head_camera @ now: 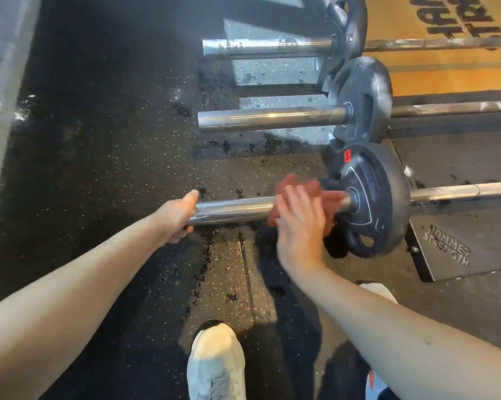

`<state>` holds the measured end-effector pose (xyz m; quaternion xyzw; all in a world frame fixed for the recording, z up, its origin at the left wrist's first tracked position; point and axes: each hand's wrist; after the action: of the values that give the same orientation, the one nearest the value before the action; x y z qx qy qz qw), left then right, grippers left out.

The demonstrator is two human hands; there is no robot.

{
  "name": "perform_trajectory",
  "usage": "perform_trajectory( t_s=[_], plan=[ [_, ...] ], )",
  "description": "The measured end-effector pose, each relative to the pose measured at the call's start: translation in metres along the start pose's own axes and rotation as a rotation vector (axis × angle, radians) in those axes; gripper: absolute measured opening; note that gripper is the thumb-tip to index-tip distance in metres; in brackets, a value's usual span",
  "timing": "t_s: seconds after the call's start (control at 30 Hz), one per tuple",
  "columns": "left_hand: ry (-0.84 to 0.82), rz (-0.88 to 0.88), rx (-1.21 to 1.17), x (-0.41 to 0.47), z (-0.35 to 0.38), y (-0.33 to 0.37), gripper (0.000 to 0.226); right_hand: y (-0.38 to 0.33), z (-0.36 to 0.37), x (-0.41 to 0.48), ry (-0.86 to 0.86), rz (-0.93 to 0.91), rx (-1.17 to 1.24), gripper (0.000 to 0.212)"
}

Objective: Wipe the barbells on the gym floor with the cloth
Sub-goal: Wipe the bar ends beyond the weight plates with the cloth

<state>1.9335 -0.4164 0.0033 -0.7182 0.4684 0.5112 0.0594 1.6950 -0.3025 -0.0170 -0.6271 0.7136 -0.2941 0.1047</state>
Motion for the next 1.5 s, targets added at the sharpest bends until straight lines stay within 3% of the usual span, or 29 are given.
perform_trajectory(
  t_s=[0.13, 0.23, 0.43, 0.57, 0.67, 0.77, 0.93, 1.07, 1.17, 1.37, 1.43, 1.5],
  plan=[
    [0.013, 0.057, -0.056, 0.006, 0.000, -0.010, 0.079, -0.065, 0.055, 0.007, -0.149, -0.252, 0.177, 0.049],
    [0.056, 0.171, -0.057, 0.005, 0.001, -0.022, 0.075, -0.042, 0.040, 0.019, -0.209, -0.304, 0.209, 0.047],
    [0.247, 0.408, -0.105, -0.005, 0.018, -0.028, 0.033, 0.072, -0.047, 0.012, -0.036, -0.022, 0.069, 0.041],
    [0.347, 0.524, -0.085, -0.012, 0.026, -0.031, 0.019, 0.049, -0.029, 0.006, 0.093, 0.181, 0.031, 0.048],
    [0.402, 0.553, -0.038, -0.012, 0.027, -0.029, 0.023, 0.013, -0.001, 0.003, 0.095, 0.170, 0.051, 0.049],
    [0.398, 0.504, -0.037, -0.006, 0.023, -0.018, 0.029, -0.006, 0.014, 0.011, 0.050, 0.105, 0.078, 0.043],
    [0.224, 0.206, -0.034, 0.015, 0.008, 0.001, 0.024, -0.024, 0.020, 0.006, 0.041, 0.030, 0.126, 0.043],
    [0.138, 0.047, 0.000, 0.012, 0.005, 0.008, 0.024, -0.062, 0.055, -0.010, -0.156, -0.226, 0.199, 0.048],
    [0.087, -0.022, 0.001, 0.013, 0.001, 0.008, 0.034, -0.036, 0.040, 0.003, -0.156, -0.293, 0.231, 0.047],
    [0.062, 0.066, -0.093, 0.008, 0.000, -0.001, 0.061, 0.058, -0.038, 0.014, 0.019, -0.064, 0.113, 0.033],
    [0.097, 0.142, -0.122, 0.004, 0.001, -0.009, 0.061, 0.069, -0.043, 0.013, 0.080, 0.076, 0.114, 0.035],
    [0.192, 0.273, -0.132, 0.001, 0.008, -0.020, 0.046, 0.049, -0.033, 0.011, 0.148, 0.233, 0.098, 0.037]
  ],
)
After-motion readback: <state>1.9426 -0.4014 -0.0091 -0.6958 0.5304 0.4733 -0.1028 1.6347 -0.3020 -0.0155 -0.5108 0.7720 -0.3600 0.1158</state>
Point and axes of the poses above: each hand's wrist, its own x-axis towards the middle knuckle, its own z-axis out of the palm, y = z × x, and after that the axes turned 11 degrees about x, right-handed
